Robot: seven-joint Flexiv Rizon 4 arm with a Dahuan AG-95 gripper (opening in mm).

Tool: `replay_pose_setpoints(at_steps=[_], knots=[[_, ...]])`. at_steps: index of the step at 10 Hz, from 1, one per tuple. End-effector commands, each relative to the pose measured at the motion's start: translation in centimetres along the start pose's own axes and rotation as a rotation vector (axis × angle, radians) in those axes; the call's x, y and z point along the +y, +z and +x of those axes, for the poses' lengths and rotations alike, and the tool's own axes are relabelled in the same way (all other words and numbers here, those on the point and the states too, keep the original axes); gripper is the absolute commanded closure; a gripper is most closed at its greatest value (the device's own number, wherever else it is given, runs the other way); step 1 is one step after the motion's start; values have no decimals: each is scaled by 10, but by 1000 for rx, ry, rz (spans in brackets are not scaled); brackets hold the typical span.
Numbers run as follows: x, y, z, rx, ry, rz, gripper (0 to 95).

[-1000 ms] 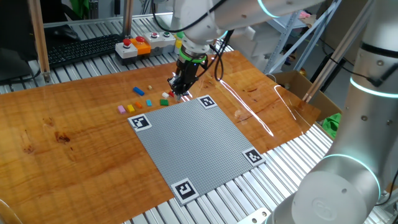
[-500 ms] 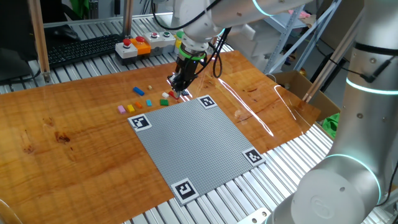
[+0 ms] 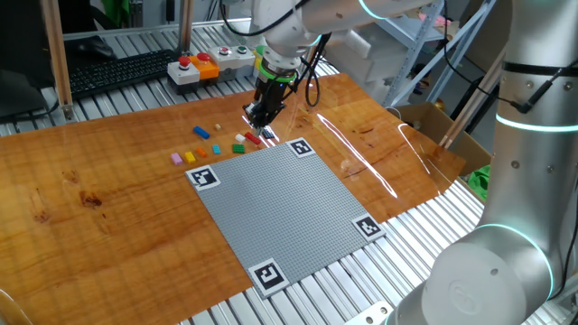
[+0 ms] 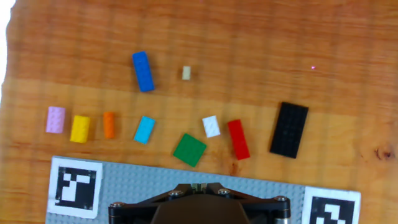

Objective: Stack small Lego blocks randomly, one at a time

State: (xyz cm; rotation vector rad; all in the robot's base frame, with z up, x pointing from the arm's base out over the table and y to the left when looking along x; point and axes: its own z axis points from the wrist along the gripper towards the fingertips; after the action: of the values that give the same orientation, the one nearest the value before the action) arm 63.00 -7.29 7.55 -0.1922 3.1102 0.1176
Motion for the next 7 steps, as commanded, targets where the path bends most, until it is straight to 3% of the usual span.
replay_pose_setpoints(at_steps=[1,7], knots=[[-5,0,-3,10,23,2,950],[-10,0,-7,5,43,10,950]])
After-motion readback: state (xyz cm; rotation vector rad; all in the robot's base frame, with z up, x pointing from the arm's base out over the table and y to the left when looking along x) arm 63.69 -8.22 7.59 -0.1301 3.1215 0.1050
